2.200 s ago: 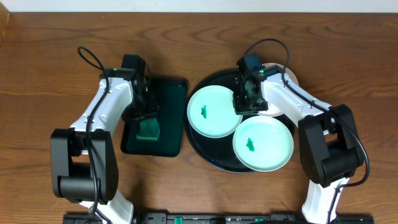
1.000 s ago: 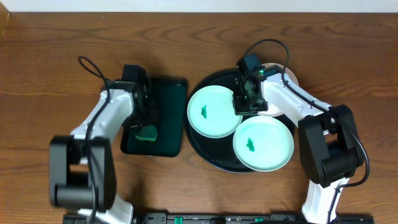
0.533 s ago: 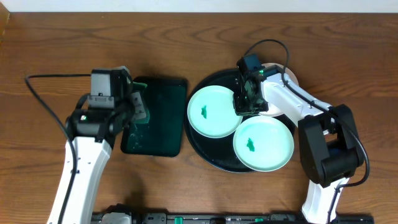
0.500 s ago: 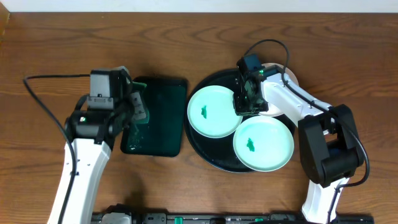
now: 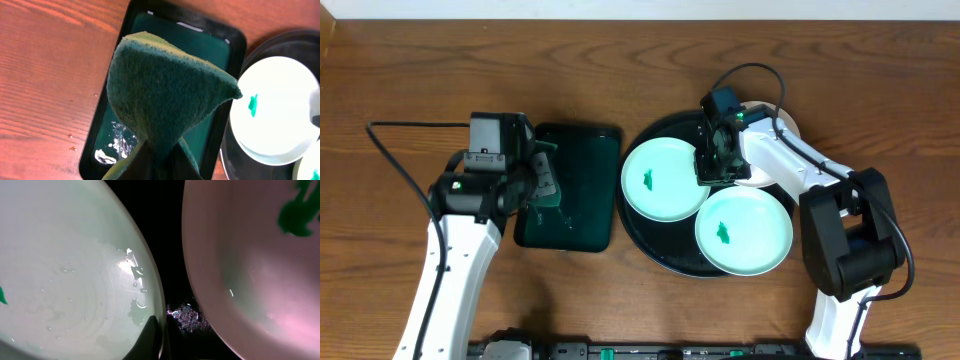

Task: Clean dirty plates on tray and stack at the side
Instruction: 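Grasp the green sponge with the left gripper and lift it, then carry the sponge with the left gripper over the left pale green plate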

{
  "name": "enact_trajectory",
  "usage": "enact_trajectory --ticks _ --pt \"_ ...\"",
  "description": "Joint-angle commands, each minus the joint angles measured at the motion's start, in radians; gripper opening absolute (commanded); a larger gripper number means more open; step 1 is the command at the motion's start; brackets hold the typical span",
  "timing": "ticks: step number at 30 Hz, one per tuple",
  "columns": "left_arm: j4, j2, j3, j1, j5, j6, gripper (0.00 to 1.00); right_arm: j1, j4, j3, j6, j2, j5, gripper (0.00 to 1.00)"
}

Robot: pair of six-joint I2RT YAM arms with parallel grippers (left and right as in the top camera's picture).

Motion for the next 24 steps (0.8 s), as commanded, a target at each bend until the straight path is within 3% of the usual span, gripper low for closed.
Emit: enact_trajectory --ticks 1,8,18,24 --pt "-0.006 0.038 0.011 -0.001 0.024 -0.002 0.07 0.006 -0.002 -0.003 -0.006 0.003 0.021 0.01" --pt "-0.026 0.145 0.025 -0.042 0.023 0.019 0.07 0.006 -0.002 -0.003 -0.006 0.003 0.021 0.02" --pt "-0.200 0.312 0.217 -0.097 -0.034 0.018 0.07 0.006 -0.003 -0.003 -0.006 0.003 0.021 0.01" --pt "-0.208 0.325 0.224 -0.098 -0.034 0.009 0.07 0.006 -0.002 -0.003 -0.005 0.003 0.021 0.01"
